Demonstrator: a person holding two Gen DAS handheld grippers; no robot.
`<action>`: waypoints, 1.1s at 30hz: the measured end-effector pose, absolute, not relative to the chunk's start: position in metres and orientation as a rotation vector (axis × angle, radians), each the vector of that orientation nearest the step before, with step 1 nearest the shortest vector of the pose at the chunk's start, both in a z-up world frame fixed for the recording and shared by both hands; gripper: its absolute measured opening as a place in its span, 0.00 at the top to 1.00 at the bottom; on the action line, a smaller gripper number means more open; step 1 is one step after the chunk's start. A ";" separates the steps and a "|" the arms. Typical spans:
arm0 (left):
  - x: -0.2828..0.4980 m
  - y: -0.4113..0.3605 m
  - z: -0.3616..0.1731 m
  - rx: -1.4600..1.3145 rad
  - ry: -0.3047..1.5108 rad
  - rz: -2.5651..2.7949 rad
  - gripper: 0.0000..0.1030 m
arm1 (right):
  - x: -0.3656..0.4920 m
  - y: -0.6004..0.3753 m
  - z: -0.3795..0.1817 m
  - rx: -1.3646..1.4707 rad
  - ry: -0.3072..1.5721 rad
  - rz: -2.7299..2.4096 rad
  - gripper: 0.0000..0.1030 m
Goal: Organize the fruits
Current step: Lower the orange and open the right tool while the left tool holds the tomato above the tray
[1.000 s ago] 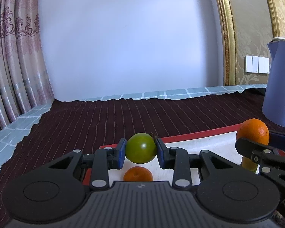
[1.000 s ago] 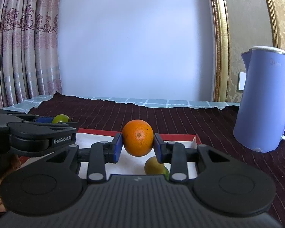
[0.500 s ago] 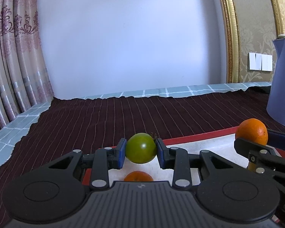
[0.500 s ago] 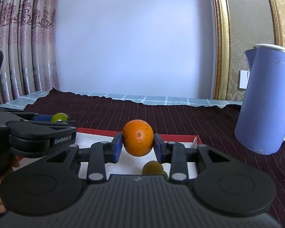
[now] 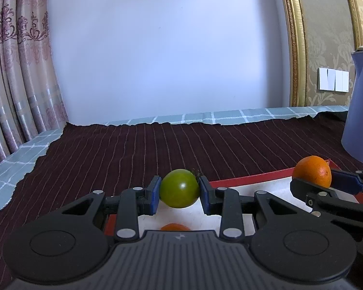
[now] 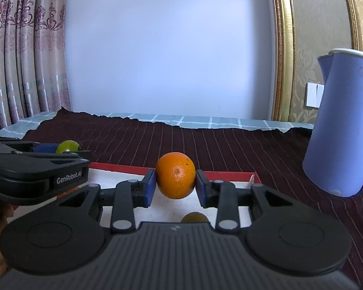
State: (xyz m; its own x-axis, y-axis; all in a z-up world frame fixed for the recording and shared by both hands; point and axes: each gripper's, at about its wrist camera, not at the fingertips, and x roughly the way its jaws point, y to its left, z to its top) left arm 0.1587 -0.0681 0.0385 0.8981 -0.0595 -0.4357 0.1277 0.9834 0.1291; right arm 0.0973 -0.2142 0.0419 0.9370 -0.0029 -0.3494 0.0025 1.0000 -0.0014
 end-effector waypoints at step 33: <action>0.165 -0.082 0.031 0.209 0.452 -0.102 0.69 | 0.104 -0.225 0.036 0.035 0.378 -0.067 0.68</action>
State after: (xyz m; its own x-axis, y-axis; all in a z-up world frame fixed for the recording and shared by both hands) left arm 0.1646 -0.0816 0.0312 0.8950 -0.0511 -0.4431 0.1433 0.9737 0.1772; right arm 0.1045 -0.2245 0.0356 0.9274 -0.0586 -0.3694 0.0717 0.9972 0.0218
